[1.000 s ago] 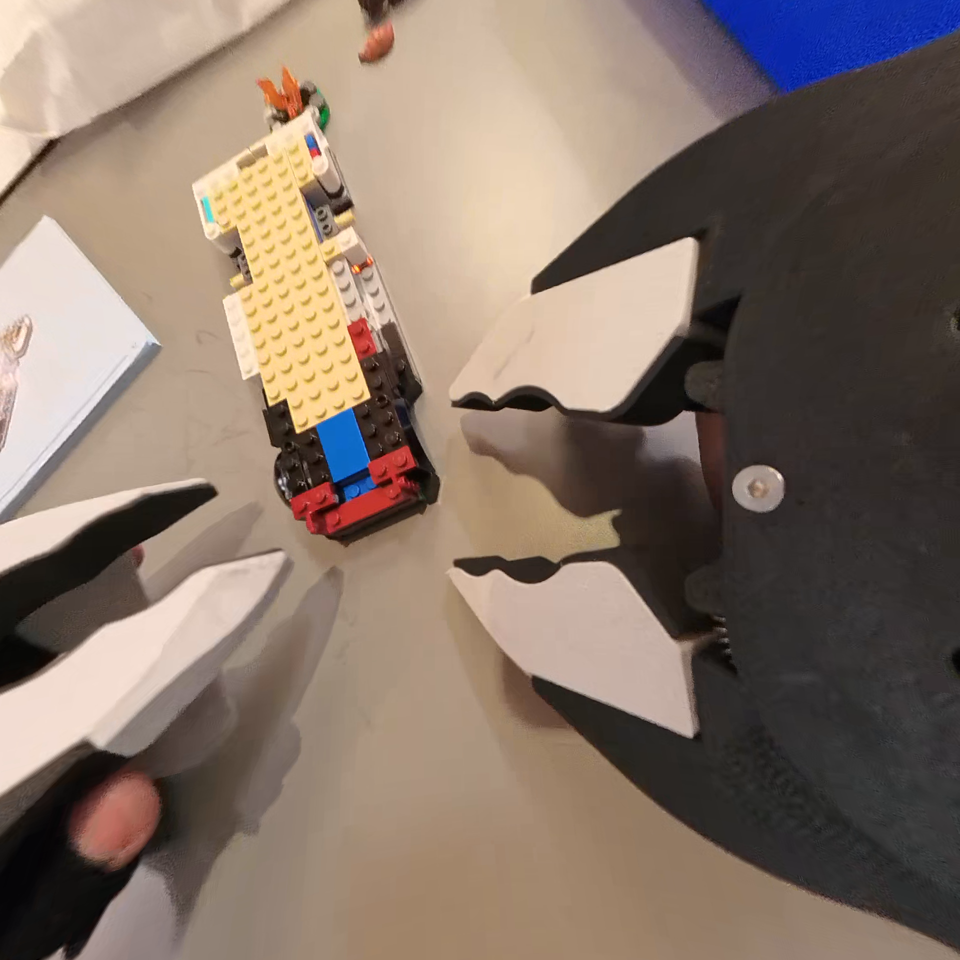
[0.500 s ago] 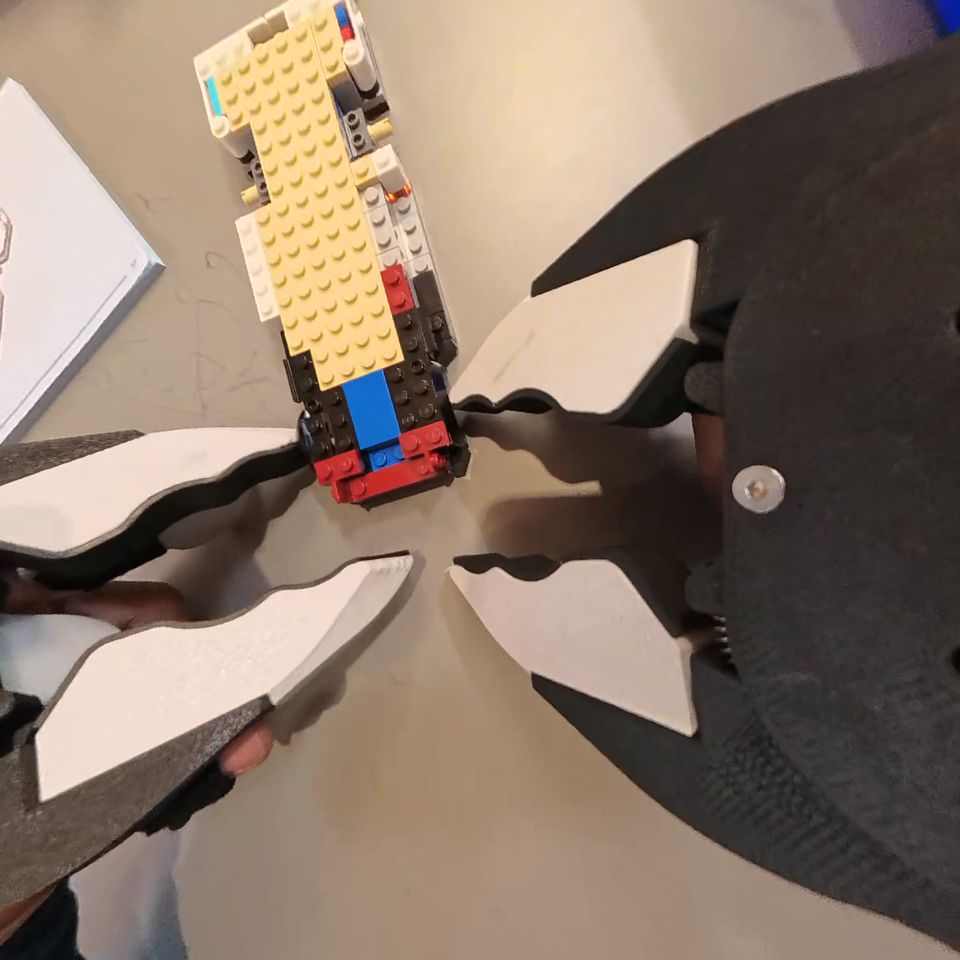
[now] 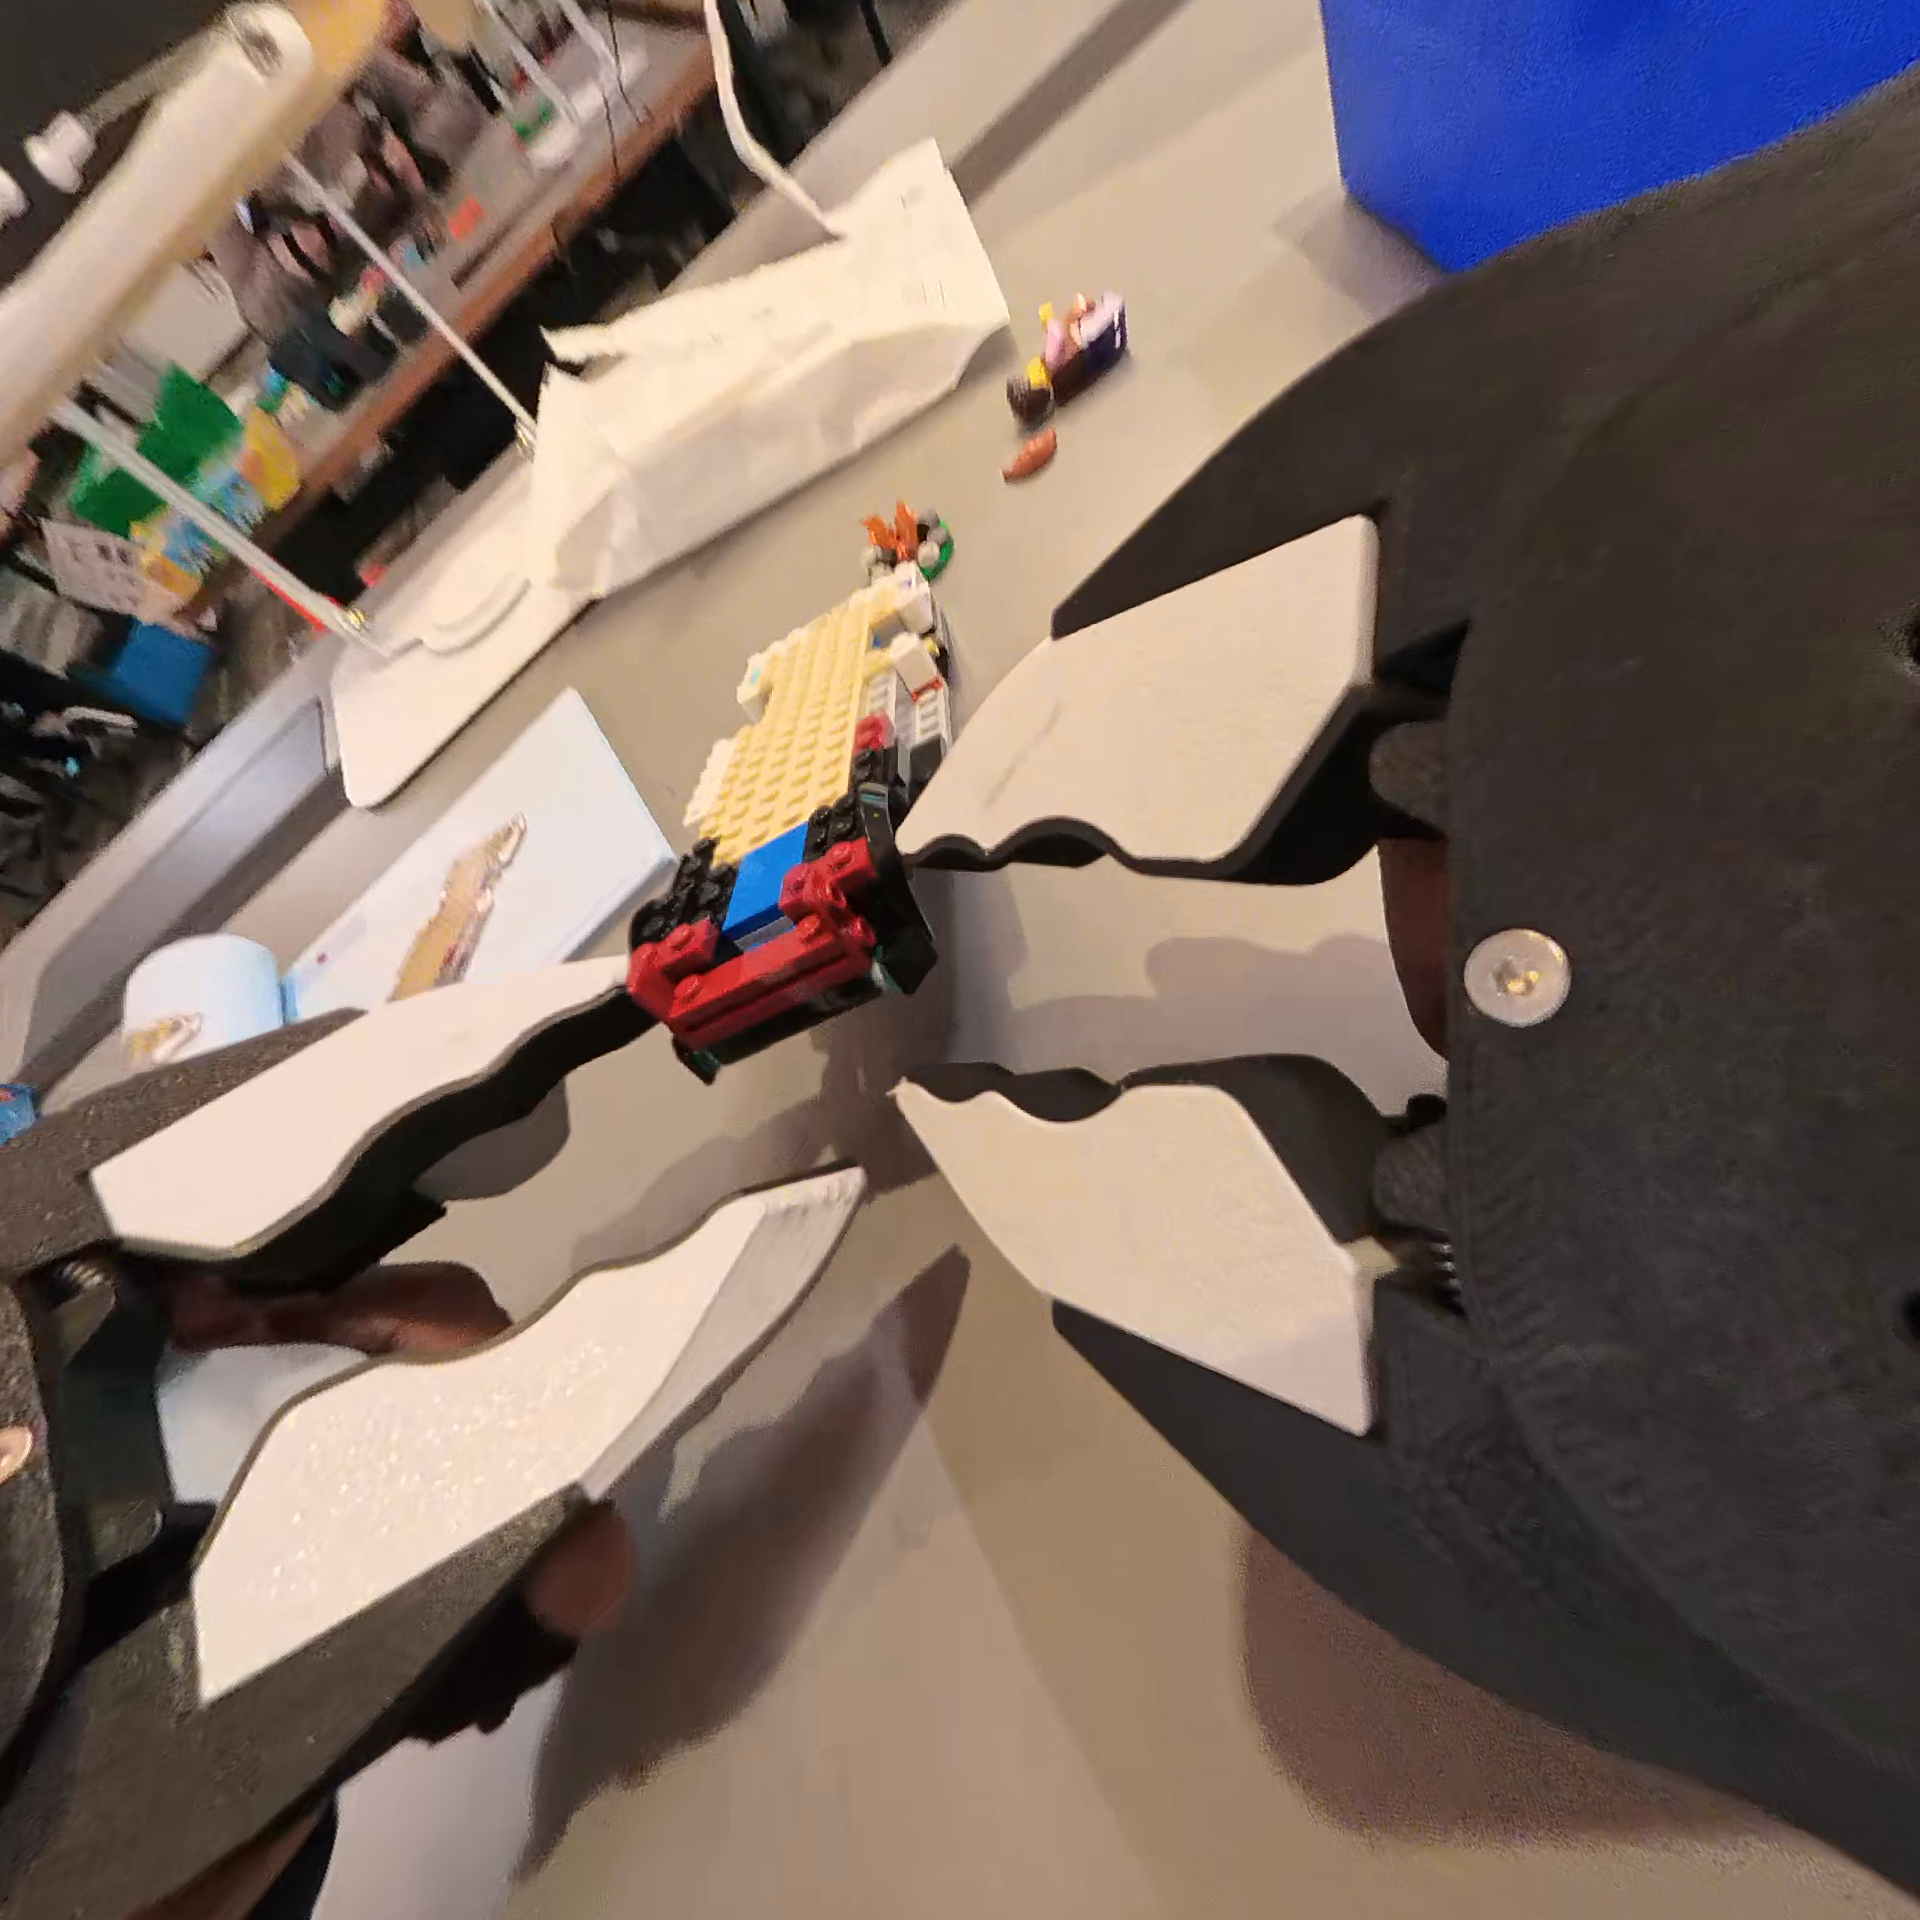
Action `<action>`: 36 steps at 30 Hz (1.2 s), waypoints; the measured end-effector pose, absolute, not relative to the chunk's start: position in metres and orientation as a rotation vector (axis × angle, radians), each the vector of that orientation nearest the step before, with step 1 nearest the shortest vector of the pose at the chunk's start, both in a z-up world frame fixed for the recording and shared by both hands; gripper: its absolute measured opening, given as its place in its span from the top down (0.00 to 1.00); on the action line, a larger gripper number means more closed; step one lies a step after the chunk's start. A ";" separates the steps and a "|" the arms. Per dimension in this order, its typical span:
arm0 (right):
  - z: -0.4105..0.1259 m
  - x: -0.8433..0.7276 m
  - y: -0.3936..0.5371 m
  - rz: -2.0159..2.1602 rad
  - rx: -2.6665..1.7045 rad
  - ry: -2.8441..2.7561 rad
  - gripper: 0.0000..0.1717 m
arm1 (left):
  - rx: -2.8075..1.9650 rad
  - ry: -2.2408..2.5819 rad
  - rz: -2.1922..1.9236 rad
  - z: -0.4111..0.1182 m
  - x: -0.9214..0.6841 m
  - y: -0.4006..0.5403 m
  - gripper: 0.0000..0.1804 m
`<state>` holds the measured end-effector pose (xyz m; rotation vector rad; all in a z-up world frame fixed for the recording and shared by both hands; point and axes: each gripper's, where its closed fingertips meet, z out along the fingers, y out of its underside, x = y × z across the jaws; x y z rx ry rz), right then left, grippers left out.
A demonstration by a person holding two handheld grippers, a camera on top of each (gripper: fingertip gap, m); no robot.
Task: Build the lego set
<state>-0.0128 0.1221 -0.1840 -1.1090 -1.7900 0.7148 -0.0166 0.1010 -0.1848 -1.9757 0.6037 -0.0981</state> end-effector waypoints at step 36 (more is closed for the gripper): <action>-0.162 -0.035 0.160 0.303 -0.898 -1.497 0.72 | -1.800 0.538 0.331 -0.174 -0.031 0.128 0.90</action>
